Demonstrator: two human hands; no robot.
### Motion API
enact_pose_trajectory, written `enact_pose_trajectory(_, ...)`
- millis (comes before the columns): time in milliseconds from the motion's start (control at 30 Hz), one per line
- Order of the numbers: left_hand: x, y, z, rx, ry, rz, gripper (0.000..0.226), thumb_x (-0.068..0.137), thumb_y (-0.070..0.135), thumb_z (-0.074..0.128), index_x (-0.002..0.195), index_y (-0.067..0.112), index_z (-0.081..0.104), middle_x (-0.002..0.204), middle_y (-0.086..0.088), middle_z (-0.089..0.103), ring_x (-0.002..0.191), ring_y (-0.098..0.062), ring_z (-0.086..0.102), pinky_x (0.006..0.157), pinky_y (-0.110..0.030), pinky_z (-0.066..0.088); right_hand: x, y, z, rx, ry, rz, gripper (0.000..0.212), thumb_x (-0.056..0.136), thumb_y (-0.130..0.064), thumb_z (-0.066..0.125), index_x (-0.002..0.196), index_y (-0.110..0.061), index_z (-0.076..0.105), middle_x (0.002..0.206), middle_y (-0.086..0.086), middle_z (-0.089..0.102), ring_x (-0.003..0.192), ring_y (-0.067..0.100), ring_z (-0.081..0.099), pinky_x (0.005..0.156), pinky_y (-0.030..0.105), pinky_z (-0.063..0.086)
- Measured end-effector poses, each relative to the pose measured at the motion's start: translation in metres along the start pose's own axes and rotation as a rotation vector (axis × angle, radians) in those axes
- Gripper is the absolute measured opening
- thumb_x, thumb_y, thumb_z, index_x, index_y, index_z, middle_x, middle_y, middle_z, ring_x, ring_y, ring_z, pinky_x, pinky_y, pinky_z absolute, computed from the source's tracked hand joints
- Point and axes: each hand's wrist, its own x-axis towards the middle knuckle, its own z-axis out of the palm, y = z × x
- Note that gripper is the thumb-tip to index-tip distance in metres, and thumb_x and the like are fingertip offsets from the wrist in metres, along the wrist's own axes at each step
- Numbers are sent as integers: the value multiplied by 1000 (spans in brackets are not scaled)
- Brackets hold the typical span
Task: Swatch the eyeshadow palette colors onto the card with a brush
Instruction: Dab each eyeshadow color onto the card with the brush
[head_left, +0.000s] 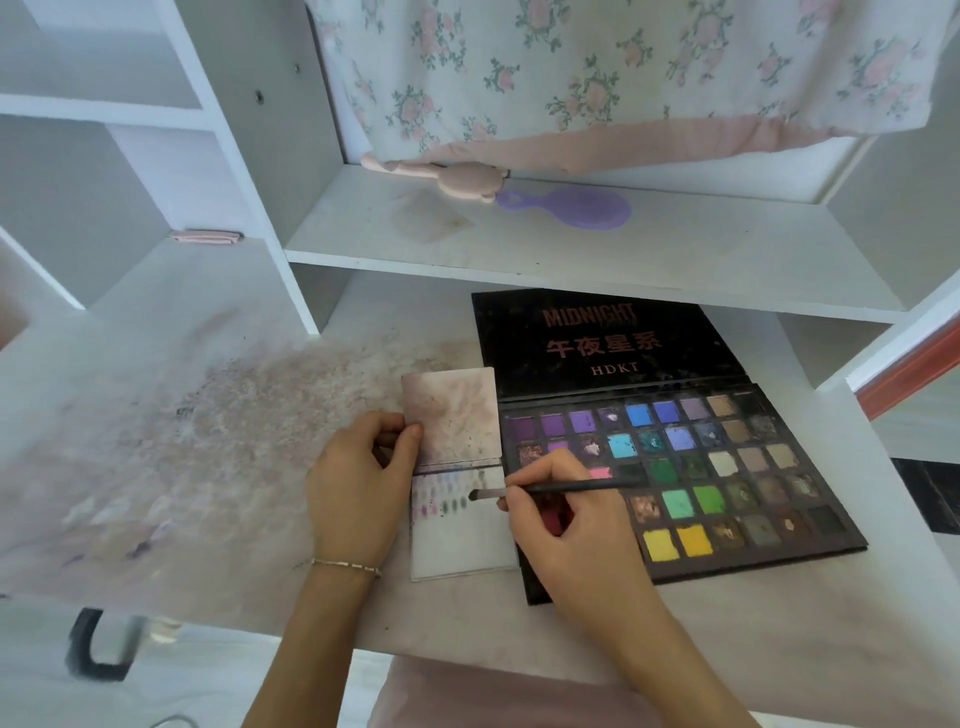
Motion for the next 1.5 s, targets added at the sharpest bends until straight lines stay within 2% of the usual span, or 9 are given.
enact_pose_trajectory(133, 0, -2, 1, -2, 10, 18, 5, 81, 26, 63, 76, 24, 64, 61, 18, 54, 60, 0, 50, 54, -19, 38, 0, 3, 2, -45, 4, -11, 11, 80, -20, 56, 78, -30, 51, 73, -5, 62, 69, 9, 57, 58, 23, 47)
enact_pose_trajectory(400, 0, -3, 1, 8, 16, 36, 6, 81, 26, 63, 76, 23, 64, 63, 14, 56, 64, -12, 54, 58, -26, 40, 1, 1, 3, -92, -30, 14, 17, 83, -13, 59, 76, -27, 52, 75, -4, 61, 74, 10, 57, 62, 26, 47)
enact_pose_trajectory(567, 0, -1, 1, 3, 14, 17, 5, 81, 26, 63, 76, 24, 64, 63, 16, 55, 65, -12, 54, 61, -26, 40, 0, 1, 2, -115, -55, 36, 16, 80, -11, 59, 73, -24, 54, 70, -7, 57, 68, 8, 52, 56, 19, 44)
enact_pose_trajectory(700, 0, -1, 1, 0, 8, 13, 5, 81, 26, 63, 77, 25, 63, 63, 16, 55, 65, -12, 53, 61, -26, 39, 1, -1, 3, -119, -47, 36, 14, 82, -12, 57, 77, -24, 54, 76, -6, 59, 74, 8, 54, 61, 22, 46)
enact_pose_trajectory(867, -1, -1, 1, -8, 2, 17, 8, 81, 26, 62, 74, 29, 60, 63, 18, 55, 65, -11, 53, 60, -27, 40, 1, 0, 3, -139, -63, 36, 12, 81, -13, 57, 75, -22, 54, 71, -8, 54, 69, 8, 50, 57, 19, 42)
enact_pose_trajectory(1000, 0, -2, 1, -6, 6, 25, 7, 81, 27, 62, 75, 28, 61, 63, 17, 55, 65, -11, 53, 60, -27, 41, 1, -1, 3, -158, -52, 22, 10, 83, -13, 57, 79, -21, 55, 77, -10, 54, 77, 7, 50, 64, 21, 44)
enact_pose_trajectory(1200, -1, -1, 1, -19, 10, 25, 10, 82, 26, 63, 74, 29, 59, 63, 17, 55, 65, -13, 54, 62, -29, 43, 1, 0, 3, -166, -53, 12, 11, 82, -13, 57, 76, -22, 53, 74, -9, 53, 75, 8, 49, 61, 22, 44)
enact_pose_trajectory(1400, -1, -1, 0, -15, 7, 23, 12, 81, 27, 62, 73, 32, 57, 62, 18, 54, 64, -11, 53, 58, -25, 39, 0, 1, 4, -166, -62, 15, 12, 81, -15, 57, 75, -24, 51, 72, -12, 51, 73, 8, 49, 59, 18, 42)
enact_pose_trajectory(1500, -1, -1, 1, -17, 5, 20, 12, 81, 27, 62, 73, 32, 57, 62, 18, 55, 64, -10, 53, 58, -25, 39, 1, 1, 4, -172, -52, 8, 10, 83, -14, 56, 78, -22, 53, 76, -12, 52, 77, 7, 49, 63, 19, 43)
